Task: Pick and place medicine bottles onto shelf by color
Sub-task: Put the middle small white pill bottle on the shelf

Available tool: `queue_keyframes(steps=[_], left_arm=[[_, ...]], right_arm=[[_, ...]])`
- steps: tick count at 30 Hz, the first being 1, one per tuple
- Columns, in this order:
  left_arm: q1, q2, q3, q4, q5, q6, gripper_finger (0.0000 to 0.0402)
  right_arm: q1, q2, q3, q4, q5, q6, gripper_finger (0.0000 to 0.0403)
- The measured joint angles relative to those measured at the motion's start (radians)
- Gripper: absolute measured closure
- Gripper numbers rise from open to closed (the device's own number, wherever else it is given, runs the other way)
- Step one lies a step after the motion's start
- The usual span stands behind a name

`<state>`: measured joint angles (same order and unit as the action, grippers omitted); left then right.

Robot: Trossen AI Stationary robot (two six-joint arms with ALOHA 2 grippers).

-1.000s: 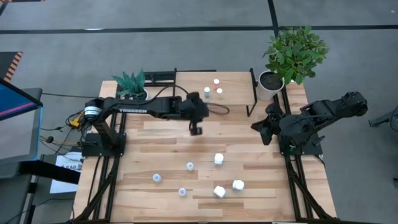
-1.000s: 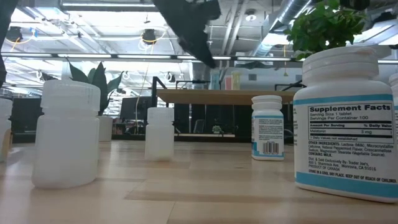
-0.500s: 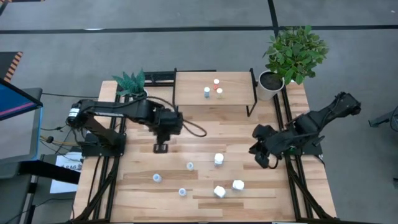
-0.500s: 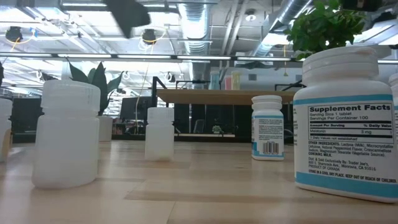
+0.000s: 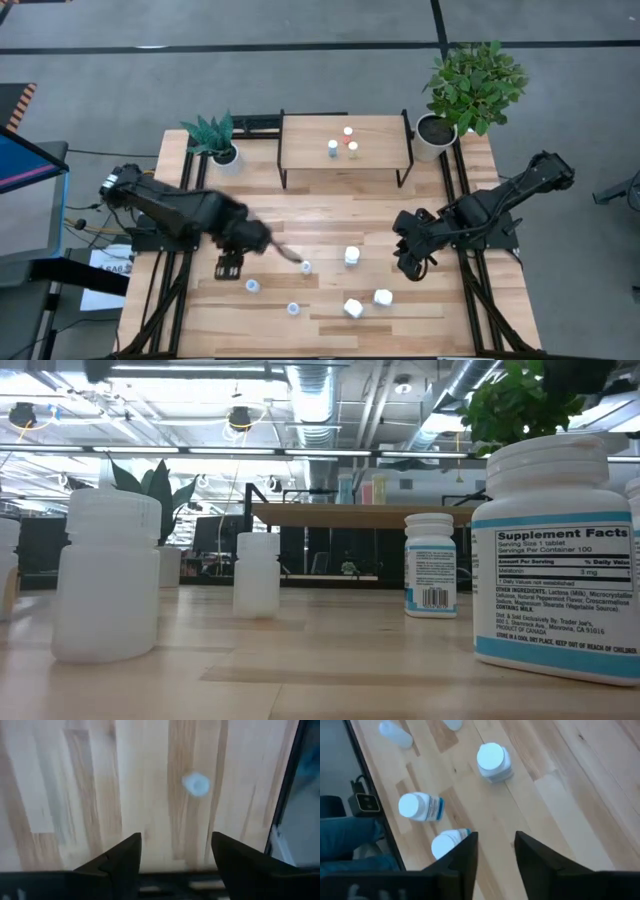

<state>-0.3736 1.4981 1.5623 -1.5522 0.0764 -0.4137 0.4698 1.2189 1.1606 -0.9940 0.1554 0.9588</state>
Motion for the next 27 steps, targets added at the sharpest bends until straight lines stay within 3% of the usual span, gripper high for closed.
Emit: queue_keyframes(steps=[7, 15, 27], left_arm=[[-0.257, -0.025, -0.012, 0.130, -0.288, -0.349, 0.0166], [-0.343, -0.005, -0.255, 0.391, -0.271, -0.527, 0.0166], [-0.338, -0.006, -0.533, 0.637, -0.213, -0.554, 0.0166]], right_arm=[[0.000, -0.006, 0.000, 0.002, -0.001, 0.001, 0.0176], [0.000, -0.005, 0.000, 0.003, -0.001, 0.001, 0.0166], [0.008, -0.005, 0.000, 0.004, -0.002, 0.002, 0.0169]])
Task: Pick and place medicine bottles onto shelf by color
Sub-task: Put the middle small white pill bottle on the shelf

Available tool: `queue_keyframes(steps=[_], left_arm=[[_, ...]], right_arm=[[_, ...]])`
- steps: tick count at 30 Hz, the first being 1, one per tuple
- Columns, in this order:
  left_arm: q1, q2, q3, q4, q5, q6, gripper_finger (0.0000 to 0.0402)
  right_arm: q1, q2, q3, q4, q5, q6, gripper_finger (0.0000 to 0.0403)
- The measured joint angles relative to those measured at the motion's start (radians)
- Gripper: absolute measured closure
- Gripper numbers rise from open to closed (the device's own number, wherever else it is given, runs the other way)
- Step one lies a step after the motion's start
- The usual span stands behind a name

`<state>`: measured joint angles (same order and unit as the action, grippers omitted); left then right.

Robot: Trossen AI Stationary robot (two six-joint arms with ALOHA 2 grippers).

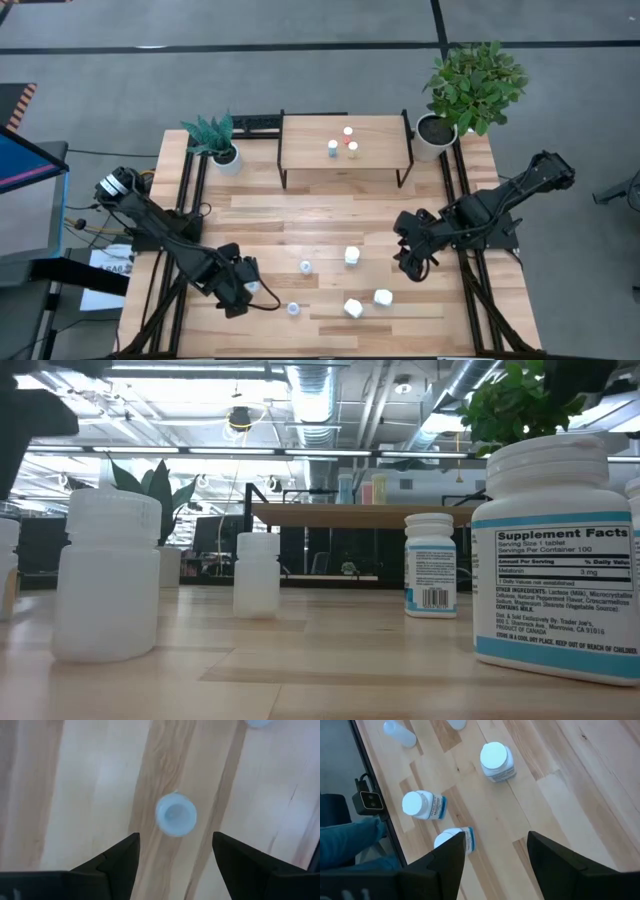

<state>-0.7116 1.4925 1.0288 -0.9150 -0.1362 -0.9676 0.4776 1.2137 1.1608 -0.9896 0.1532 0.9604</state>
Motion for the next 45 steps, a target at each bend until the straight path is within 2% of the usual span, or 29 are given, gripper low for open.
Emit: queue_keyframes(steps=[10, 14, 23, 28, 33, 37, 41, 45], left_arm=[[0.008, 0.000, -0.090, 0.107, -0.014, 0.019, 0.0166], [0.013, 0.009, -0.122, 0.205, -0.018, 0.042, 0.0166], [0.029, 0.081, -0.123, 0.213, -0.001, 0.039, 0.0168], [0.033, 0.081, -0.091, 0.195, -0.002, 0.043, 0.0201], [0.034, 0.081, -0.067, 0.193, -0.001, 0.075, 0.0254], [0.038, 0.080, -0.065, 0.193, 0.043, 0.073, 0.0296], [0.062, 0.080, -0.041, 0.173, 0.112, 0.068, 0.0296], [0.133, 0.078, 0.069, 0.080, 0.151, 0.134, 0.0296]], right_arm=[[0.000, 0.000, 0.000, 0.000, 0.000, 0.000, 0.0169], [0.000, 0.000, 0.000, -0.001, 0.000, 0.000, 0.0169], [0.000, 0.000, 0.000, -0.004, 0.000, 0.000, 0.0170], [0.000, 0.000, 0.000, -0.005, 0.000, 0.000, 0.0170], [0.000, 0.000, 0.000, -0.009, 0.000, 0.000, 0.0170], [0.000, 0.000, 0.000, -0.012, 0.001, 0.000, 0.0170], [0.000, 0.000, 0.000, -0.014, 0.001, 0.000, 0.0170], [0.000, 0.000, 0.000, -0.022, 0.001, 0.000, 0.0170]])
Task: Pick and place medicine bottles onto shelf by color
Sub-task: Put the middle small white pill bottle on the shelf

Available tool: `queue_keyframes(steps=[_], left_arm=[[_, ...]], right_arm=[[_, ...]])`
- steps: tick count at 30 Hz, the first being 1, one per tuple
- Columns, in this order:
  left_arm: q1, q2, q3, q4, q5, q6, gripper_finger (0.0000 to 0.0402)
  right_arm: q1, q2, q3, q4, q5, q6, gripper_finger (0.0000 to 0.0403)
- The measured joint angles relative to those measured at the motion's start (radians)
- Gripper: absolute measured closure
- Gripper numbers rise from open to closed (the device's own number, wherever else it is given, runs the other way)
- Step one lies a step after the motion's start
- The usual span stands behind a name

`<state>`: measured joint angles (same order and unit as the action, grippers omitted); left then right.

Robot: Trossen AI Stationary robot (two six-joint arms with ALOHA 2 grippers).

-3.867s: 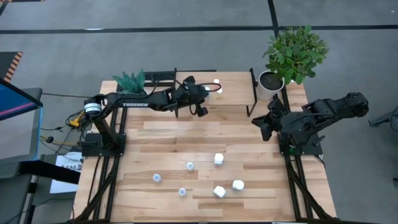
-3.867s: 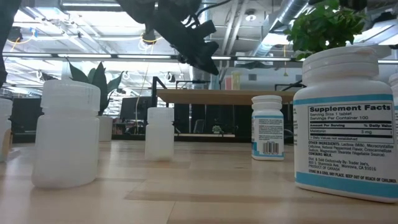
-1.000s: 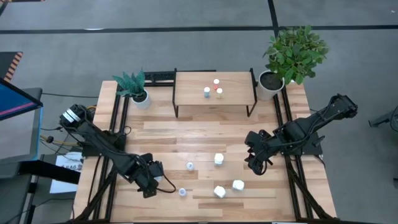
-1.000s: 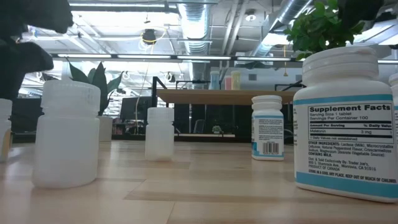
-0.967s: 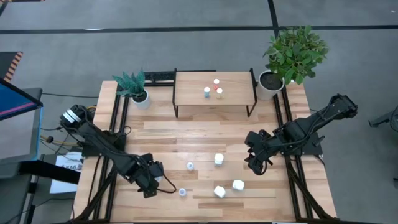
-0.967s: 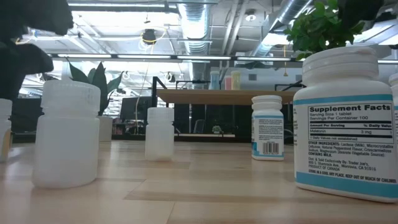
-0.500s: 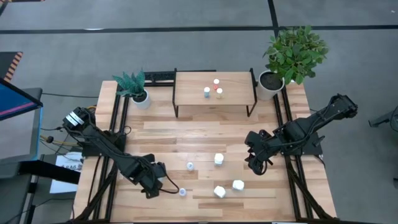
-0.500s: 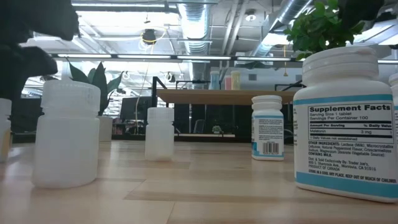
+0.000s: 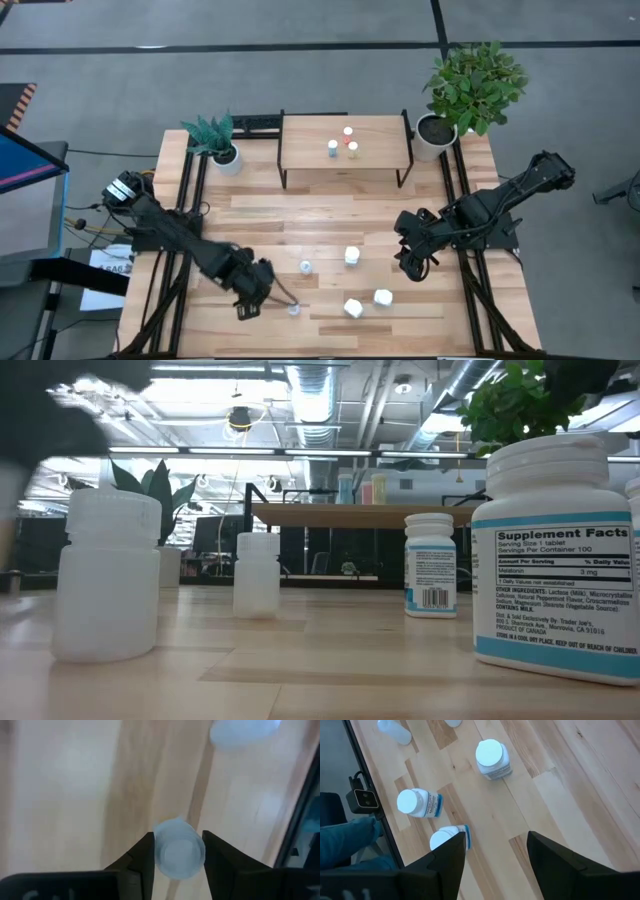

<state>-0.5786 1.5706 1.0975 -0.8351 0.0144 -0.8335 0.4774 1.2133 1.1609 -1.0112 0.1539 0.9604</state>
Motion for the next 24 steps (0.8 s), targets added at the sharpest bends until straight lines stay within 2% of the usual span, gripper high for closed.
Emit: queue_keyframes(steps=[6, 13, 18, 24], left_arm=[[0.167, -0.001, 0.257, -0.204, 0.025, 0.230, 0.0296], [0.419, 0.000, 0.498, -0.317, 0.002, 0.489, 0.0295], [0.636, 0.001, 0.591, -0.346, 0.004, 0.657, 0.0295], [0.893, 0.002, 0.628, -0.340, 0.006, 0.854, 0.0295]], right_arm=[[0.000, 0.000, 0.000, -0.001, 0.000, 0.000, 0.0170], [0.000, 0.000, 0.000, 0.001, 0.000, 0.000, 0.0170], [-0.002, 0.000, 0.000, 0.001, 0.000, 0.000, 0.0170], [-0.002, 0.000, 0.000, 0.002, 0.001, 0.000, 0.0170]])
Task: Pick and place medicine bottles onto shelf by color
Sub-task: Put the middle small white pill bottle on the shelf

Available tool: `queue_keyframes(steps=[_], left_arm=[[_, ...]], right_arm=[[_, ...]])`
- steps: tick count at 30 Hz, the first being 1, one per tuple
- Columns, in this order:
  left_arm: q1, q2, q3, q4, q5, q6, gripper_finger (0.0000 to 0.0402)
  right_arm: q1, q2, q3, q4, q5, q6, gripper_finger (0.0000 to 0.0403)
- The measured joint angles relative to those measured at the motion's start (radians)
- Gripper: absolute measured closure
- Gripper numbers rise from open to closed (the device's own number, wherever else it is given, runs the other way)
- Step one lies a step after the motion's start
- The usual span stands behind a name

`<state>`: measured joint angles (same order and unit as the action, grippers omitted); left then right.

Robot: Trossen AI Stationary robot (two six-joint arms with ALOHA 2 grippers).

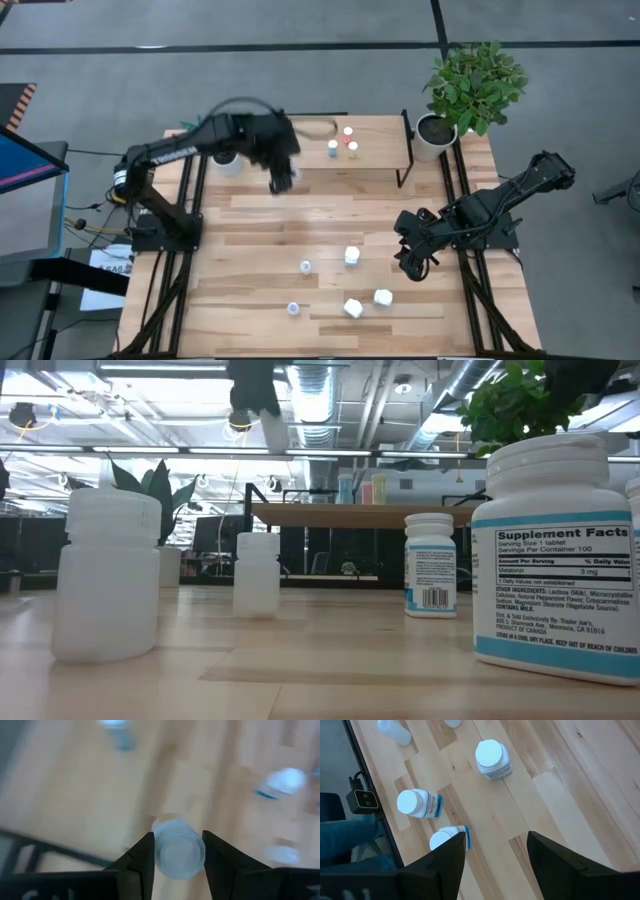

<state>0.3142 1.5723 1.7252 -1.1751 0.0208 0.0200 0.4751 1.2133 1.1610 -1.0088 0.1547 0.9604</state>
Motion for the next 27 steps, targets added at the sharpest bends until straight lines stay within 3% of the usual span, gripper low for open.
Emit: queue_keyframes(steps=[6, 10, 18, 27], left_arm=[[0.198, 0.047, 0.026, 0.010, 0.008, 0.140, 0.0295], [0.259, 0.166, 0.137, -0.032, 0.039, 0.213, 0.0295], [0.283, 0.380, 0.420, -0.193, 0.045, 0.301, 0.0294], [0.279, 0.476, 0.475, -0.209, 0.073, 0.318, 0.0293]], right_arm=[[-0.001, 0.000, 0.000, 0.002, 0.001, 0.034, 0.0170], [-0.015, 0.000, 0.000, 0.016, 0.002, 0.037, 0.0170], [-0.049, 0.000, 0.000, 0.031, 0.005, 0.037, 0.0170], [-0.050, 0.000, 0.000, 0.030, 0.004, 0.036, 0.0170]])
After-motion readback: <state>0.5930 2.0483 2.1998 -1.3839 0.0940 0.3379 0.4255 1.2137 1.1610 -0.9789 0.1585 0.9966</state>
